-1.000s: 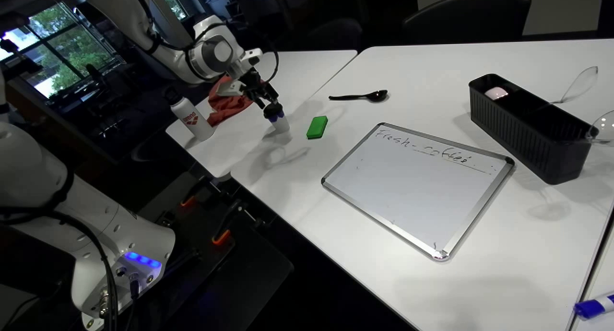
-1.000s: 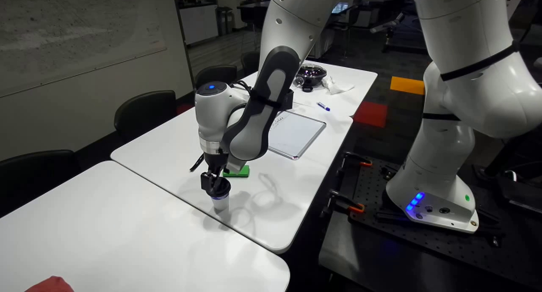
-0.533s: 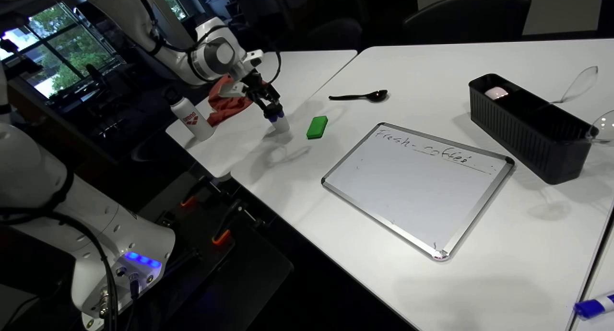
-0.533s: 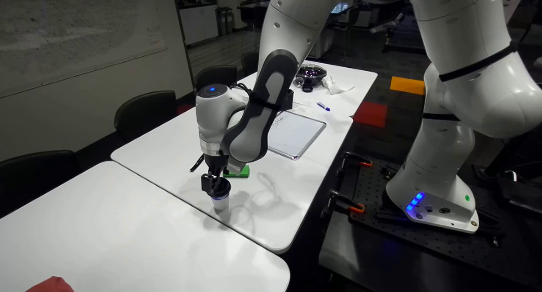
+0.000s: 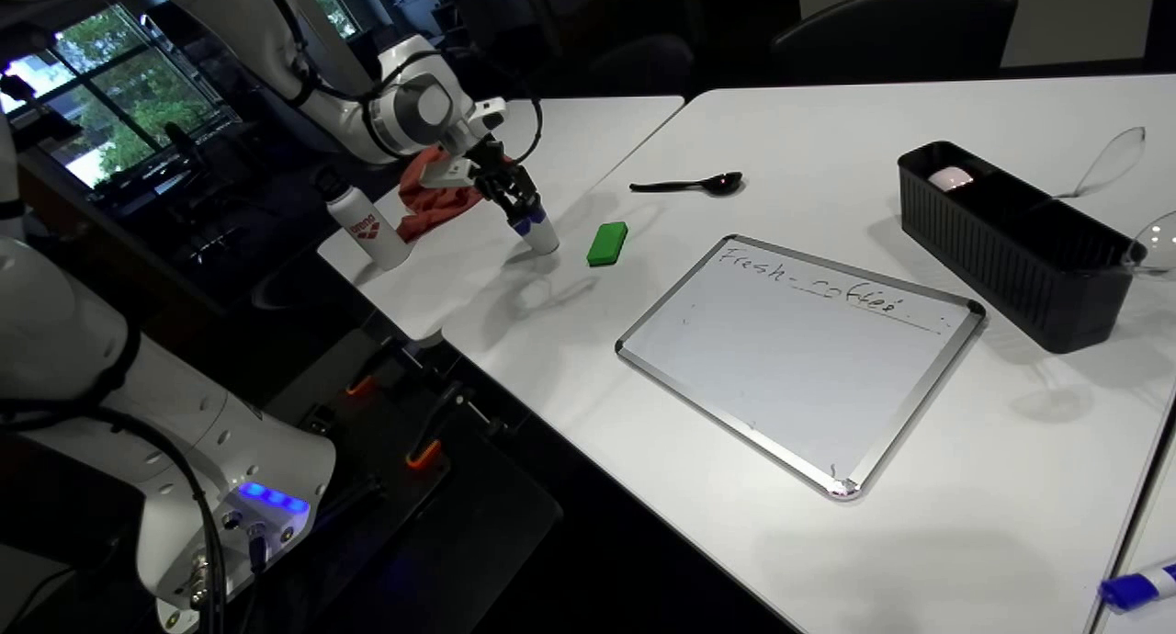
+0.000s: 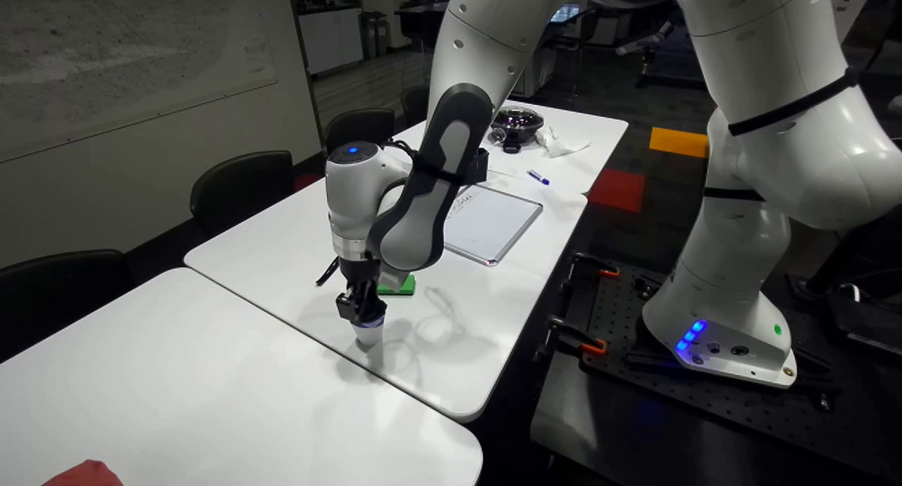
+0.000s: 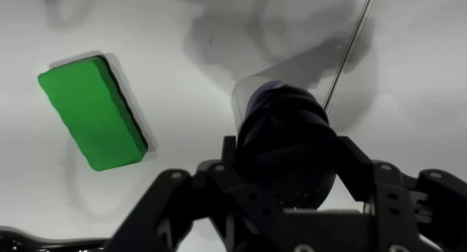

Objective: Pick up the black lid from the cup and put it on the table.

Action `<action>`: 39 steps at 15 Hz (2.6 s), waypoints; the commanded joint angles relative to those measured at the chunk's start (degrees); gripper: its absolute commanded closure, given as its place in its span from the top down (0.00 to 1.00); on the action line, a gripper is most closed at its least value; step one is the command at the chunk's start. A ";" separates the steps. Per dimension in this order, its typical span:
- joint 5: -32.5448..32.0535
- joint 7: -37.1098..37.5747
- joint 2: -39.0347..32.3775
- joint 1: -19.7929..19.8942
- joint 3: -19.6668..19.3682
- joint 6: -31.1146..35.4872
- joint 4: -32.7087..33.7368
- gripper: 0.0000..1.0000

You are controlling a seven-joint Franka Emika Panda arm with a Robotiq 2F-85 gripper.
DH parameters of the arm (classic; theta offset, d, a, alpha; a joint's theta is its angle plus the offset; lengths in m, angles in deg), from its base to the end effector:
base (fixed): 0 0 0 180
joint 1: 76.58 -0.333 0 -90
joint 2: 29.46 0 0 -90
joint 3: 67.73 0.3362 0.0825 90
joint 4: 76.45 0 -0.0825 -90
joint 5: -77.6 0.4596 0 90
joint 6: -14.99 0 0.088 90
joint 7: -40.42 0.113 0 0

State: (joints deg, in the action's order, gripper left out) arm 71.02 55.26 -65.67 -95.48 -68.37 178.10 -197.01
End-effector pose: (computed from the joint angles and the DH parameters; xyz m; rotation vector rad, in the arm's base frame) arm 0.5889 0.2000 0.0630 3.1122 0.2656 0.1856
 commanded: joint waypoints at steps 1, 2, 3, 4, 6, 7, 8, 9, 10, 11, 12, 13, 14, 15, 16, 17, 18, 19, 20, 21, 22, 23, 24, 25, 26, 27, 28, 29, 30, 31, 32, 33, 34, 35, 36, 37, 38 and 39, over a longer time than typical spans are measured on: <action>0.75 -1.61 -0.25 0.68 0.83 0.86 0.47 0.66; 0.62 -1.37 0.03 0.41 0.62 1.03 0.19 0.67; 0.53 -1.21 0.49 0.22 0.48 1.31 -0.26 0.72; 0.53 -0.99 0.82 0.07 0.35 1.48 -0.57 0.75; 0.67 -0.97 1.24 0.14 0.39 1.92 -0.96 0.80; 0.70 -0.95 1.37 0.12 0.35 2.10 -1.07 0.79; 0.73 -1.02 1.44 0.18 0.41 2.21 -1.14 0.80; 0.74 -1.05 1.51 0.19 0.42 2.18 -1.16 0.77; 0.75 -1.06 1.54 0.21 0.43 2.19 -1.17 0.78; 0.80 -1.12 1.56 0.29 0.51 2.16 -1.16 0.76; 0.84 -1.18 1.57 0.35 0.56 2.12 -1.14 0.77; 0.80 -1.18 1.70 0.32 0.56 2.19 -1.25 0.75; 0.74 -1.14 1.88 0.24 0.51 2.31 -1.41 0.75; 0.73 -1.00 2.11 0.13 0.42 2.44 -1.58 0.77; 0.77 -1.08 2.26 0.22 0.53 2.54 -1.66 0.78; 0.80 -1.06 2.39 0.22 0.56 2.55 -1.70 0.78; 0.84 -1.05 2.47 0.24 0.60 2.55 -1.68 0.79; 0.98 -1.18 2.48 0.44 0.82 2.36 -1.55 0.79; 1.04 -1.19 2.43 0.50 0.86 2.16 -1.37 0.77; 1.28 -1.51 2.28 0.89 1.27 1.94 -1.15 0.76; 1.34 -1.49 2.20 0.91 1.28 1.74 -1.00 0.76; 1.41 -1.59 2.11 1.00 1.41 1.66 -0.89 0.75; 1.44 -1.65 2.11 1.04 1.49 1.67 -0.89 0.74; 1.36 -1.51 2.25 0.86 1.39 1.79 -1.00 0.75; 1.26 -1.35 2.48 0.67 1.24 1.92 -1.22 0.75; 1.27 -1.30 2.65 0.64 1.26 2.00 -1.37 0.76; 1.32 -1.31 3.01 0.68 1.35 1.97 -1.65 0.76; 1.37 -1.34 3.43 0.75 1.46 2.03 -1.96 0.77; 1.24 -1.01 3.86 0.46 1.18 2.14 -2.27 0.76; 1.31 -1.02 4.54 0.55 1.28 2.28 -2.83 0.76; 1.32 -0.83 5.33 0.53 1.18 2.50 -3.54 0.76; 1.38 -0.71 6.03 0.59 1.16 2.64 -4.14 0.77; 1.53 -0.58 6.96 0.73 1.21 2.89 -5.09 0.77; 1.65 -0.40 7.86 0.79 1.18 3.13 -6.05 0.76; 1.85 -0.21 8.78 0.87 1.16 3.39 -7.10 0.76; 2.23 0.00 9.88 1.02 1.18 3.93 -8.54 0.77; 2.68 0.21 10.97 1.22 1.21 4.63 -10.03 0.76; 3.25 0.31 12.06 1.55 1.34 5.94 -11.80 0.77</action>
State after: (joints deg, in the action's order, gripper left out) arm 72.44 55.33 -58.68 -95.18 -67.87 180.44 -202.15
